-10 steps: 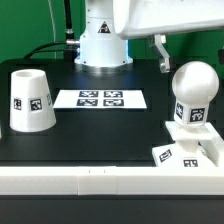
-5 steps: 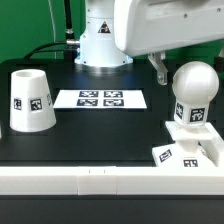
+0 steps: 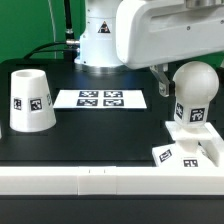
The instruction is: Assemble lamp
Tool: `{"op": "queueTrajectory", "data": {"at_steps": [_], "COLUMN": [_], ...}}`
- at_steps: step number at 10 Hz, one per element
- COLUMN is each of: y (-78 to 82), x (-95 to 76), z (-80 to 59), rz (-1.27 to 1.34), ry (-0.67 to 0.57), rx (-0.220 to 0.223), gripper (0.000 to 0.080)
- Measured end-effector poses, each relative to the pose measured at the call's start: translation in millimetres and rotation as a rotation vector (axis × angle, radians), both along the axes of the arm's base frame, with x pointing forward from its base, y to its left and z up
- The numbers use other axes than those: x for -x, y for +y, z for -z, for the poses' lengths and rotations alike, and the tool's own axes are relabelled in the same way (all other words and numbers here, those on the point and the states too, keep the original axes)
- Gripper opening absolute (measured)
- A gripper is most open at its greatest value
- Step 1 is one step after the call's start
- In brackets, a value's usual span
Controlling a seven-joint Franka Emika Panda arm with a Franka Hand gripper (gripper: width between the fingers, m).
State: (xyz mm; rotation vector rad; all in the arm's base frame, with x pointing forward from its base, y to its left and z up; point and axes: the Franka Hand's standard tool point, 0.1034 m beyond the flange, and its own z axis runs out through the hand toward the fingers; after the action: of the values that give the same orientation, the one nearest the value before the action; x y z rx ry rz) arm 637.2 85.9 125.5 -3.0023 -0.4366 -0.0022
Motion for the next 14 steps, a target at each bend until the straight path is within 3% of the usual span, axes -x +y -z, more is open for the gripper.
{"op": "queueTrajectory", "data": {"at_steps": [2,3,4,8,14], "y": [1.6,3.3,2.5,2.8,-1.5], "x": [0.5,0.6,0.5,0.8,2.3], "z": [1.9,1.8,1.8,1.8,0.5], "rz": [-0.001,-0.003,-0.002,0.037,0.588], "ry": [0.001,0.001,0.001,0.006,0.027], "rx": [-0.001,-0.001,-0.002,-0.006,-0.013], "gripper": [0.0699,0.0592,0.0574,0.0574,0.0577]}}
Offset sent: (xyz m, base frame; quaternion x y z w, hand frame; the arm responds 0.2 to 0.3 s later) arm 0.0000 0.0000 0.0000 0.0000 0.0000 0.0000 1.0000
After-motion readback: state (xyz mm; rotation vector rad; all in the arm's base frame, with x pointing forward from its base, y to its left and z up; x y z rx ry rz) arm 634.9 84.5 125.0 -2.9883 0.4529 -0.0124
